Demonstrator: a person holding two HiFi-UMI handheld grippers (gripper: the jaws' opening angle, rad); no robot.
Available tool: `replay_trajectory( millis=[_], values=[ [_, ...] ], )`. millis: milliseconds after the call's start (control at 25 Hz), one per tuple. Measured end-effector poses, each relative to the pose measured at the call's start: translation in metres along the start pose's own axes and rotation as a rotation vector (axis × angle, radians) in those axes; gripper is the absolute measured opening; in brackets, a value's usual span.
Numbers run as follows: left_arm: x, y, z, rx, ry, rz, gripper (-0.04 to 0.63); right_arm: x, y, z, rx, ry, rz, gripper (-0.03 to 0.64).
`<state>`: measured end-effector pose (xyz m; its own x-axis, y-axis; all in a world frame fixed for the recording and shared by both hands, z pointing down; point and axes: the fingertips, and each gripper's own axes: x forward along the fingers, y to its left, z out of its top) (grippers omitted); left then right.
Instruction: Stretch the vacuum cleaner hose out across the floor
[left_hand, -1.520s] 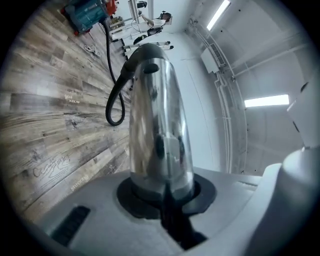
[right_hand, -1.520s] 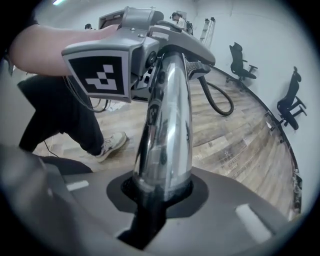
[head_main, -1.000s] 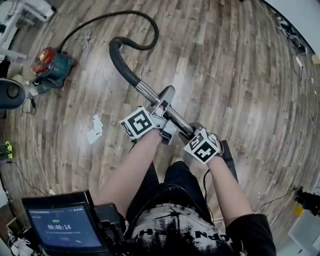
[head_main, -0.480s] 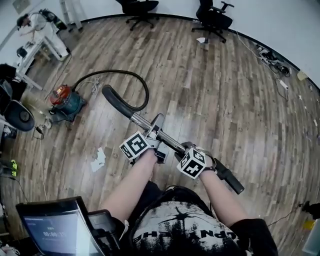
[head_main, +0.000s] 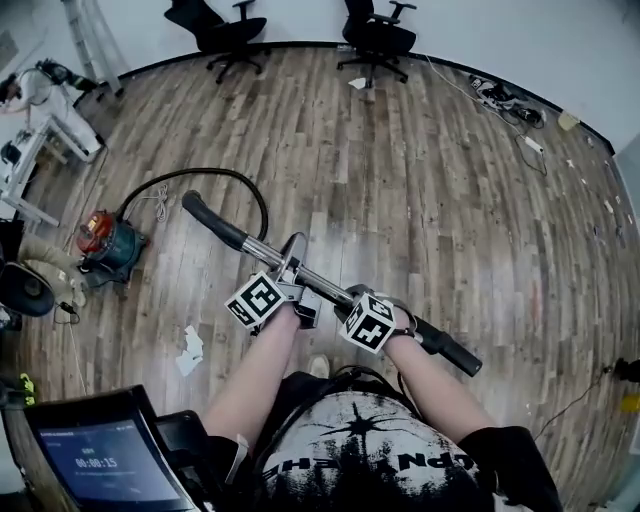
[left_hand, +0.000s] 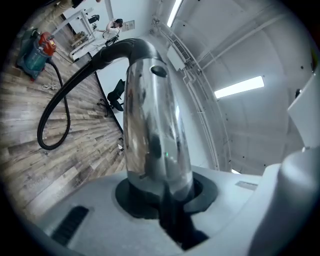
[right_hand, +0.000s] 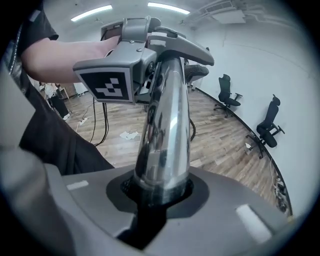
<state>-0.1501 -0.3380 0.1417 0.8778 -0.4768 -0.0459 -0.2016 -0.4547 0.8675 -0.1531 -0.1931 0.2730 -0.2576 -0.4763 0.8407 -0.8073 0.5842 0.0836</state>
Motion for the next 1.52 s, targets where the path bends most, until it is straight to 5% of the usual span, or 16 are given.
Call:
replay_trajectory(
  millis=[400, 640, 1040, 1520],
  values=[
    [0.045, 0.016, -0.014, -0.118, 0.068, 0.014, 0.058, -0.004, -0.037, -0.033, 0.025, 0.098, -0.018, 0.086],
    [0.066, 0.010, -0.041, -0.127, 0.040, 0.028, 0.049, -0.008, -0.057, -0.065, 0.005, 0.083, 0.004, 0.083],
    [0.123, -0.010, -0.064, -0.109, -0.129, 0.136, 0.046, -0.035, -0.133, -0.107, -0.158, 0.033, 0.161, 0.086],
    [0.068, 0.005, -0.080, -0.138, -0.353, 0.310, 0.044, -0.032, -0.105, -0.131, -0.348, 0.049, 0.467, 0.095]
  ],
)
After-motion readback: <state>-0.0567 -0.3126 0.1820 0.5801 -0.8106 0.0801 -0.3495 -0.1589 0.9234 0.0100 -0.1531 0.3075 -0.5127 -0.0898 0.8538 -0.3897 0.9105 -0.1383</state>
